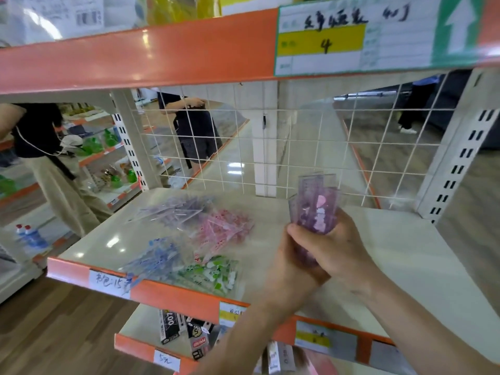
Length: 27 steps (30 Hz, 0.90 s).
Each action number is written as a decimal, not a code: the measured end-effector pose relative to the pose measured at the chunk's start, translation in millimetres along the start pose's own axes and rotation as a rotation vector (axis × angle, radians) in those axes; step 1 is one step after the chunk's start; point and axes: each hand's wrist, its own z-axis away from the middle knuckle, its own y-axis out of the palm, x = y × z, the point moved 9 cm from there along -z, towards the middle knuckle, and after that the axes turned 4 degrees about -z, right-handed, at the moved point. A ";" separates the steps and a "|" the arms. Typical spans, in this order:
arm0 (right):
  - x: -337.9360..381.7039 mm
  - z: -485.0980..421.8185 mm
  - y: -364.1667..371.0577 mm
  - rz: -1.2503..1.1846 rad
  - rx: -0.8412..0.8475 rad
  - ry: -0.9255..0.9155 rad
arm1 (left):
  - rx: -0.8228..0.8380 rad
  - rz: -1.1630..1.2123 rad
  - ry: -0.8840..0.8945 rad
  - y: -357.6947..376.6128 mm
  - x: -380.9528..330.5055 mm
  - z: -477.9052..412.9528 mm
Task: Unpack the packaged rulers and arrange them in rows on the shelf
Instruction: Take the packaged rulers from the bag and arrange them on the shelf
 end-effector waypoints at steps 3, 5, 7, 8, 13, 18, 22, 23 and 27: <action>-0.3 1.1 1.9 0.022 0.019 -0.018 | 0.041 -0.088 0.004 -4.7 3.9 -2.4; -13.6 7.4 6.2 0.007 0.089 0.065 | 0.095 -0.104 -0.016 1.2 9.2 0.0; -9.9 6.4 6.0 -0.044 0.129 0.105 | 0.080 -0.009 0.005 1.1 5.8 1.4; -1.5 1.6 3.2 -0.073 0.124 0.075 | 0.042 0.066 0.010 0.1 4.4 -0.8; 33.4 -7.6 6.9 -0.087 0.133 -0.086 | -0.062 0.159 0.082 0.4 -10.7 -4.4; 45.2 -9.5 -3.6 -0.135 0.069 -0.130 | -0.054 0.114 0.057 -1.4 -11.0 -4.8; 43.6 -6.9 4.5 -0.103 0.149 -0.158 | -0.076 0.155 0.047 -4.3 -9.8 3.1; 39.7 -6.0 5.3 -0.108 0.158 -0.131 | -0.078 0.142 0.031 -6.0 -8.1 3.9; 48.9 -7.9 3.2 -0.170 0.195 -0.163 | -0.029 0.089 0.017 -7.6 -14.4 2.8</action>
